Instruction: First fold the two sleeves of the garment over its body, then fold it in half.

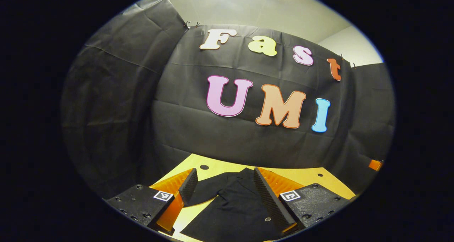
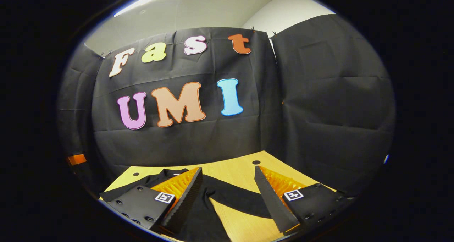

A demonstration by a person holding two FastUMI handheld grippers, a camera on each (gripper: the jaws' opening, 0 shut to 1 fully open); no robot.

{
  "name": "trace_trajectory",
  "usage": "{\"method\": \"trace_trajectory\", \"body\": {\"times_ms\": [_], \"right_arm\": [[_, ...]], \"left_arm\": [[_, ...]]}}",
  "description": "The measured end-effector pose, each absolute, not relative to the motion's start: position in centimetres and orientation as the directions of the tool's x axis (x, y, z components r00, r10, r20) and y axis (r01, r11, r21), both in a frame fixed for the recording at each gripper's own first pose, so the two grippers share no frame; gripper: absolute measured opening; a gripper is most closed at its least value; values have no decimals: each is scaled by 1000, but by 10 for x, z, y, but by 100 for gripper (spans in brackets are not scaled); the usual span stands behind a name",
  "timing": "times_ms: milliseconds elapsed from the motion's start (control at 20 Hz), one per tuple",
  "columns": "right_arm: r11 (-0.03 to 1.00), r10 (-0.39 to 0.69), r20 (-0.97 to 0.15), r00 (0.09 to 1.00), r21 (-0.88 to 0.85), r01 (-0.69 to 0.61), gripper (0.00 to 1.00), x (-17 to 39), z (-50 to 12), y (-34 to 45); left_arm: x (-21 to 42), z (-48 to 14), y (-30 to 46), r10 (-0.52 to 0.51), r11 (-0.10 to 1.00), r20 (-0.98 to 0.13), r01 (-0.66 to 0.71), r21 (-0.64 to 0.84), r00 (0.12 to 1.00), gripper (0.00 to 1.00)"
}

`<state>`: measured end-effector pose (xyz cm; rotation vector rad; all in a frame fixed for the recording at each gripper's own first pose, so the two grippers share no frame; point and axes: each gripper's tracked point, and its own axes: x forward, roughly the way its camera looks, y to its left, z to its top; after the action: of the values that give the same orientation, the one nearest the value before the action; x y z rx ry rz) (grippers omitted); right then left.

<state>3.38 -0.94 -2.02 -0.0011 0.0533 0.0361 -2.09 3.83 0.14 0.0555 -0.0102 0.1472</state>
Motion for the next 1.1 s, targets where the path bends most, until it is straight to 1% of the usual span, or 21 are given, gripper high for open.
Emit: {"method": "trace_trajectory", "body": {"times_ms": [200,250,300,350,400,450,600,650,700,1100], "right_arm": [[999,38,-79,996,6,-38,95,44,-29,-15],[999,40,-86,995,12,-39,99,50,-32,-16],[999,44,-90,995,17,-43,95,54,-31,-16],[999,40,-93,995,16,-39,95,58,-31,-18],[999,34,-94,995,14,-32,92,63,-31,-22],[1000,27,-95,995,12,-26,95,68,-32,-27],[1000,0,-115,993,7,0,96,91,-41,-45],[1000,-14,-136,991,0,14,91,99,-49,-53],[1000,-25,-158,987,-5,25,95,105,-59,-61],[997,-75,-375,924,-41,64,96,141,-152,-112]], "left_arm": [[-28,3,45,184,979,18,-185,82,983,92],[-29,4,46,192,977,18,-193,91,981,92],[-29,4,48,200,974,16,-200,101,980,93],[-29,5,50,209,972,14,-209,110,978,92],[-29,5,53,220,969,15,-220,115,975,93],[-28,6,56,232,966,17,-232,116,973,93],[-28,7,62,260,958,25,-261,115,965,93],[-28,7,64,269,956,23,-270,115,963,93],[-29,6,66,277,954,22,-278,115,960,93],[-38,5,80,353,931,29,-354,85,935,92]]}}
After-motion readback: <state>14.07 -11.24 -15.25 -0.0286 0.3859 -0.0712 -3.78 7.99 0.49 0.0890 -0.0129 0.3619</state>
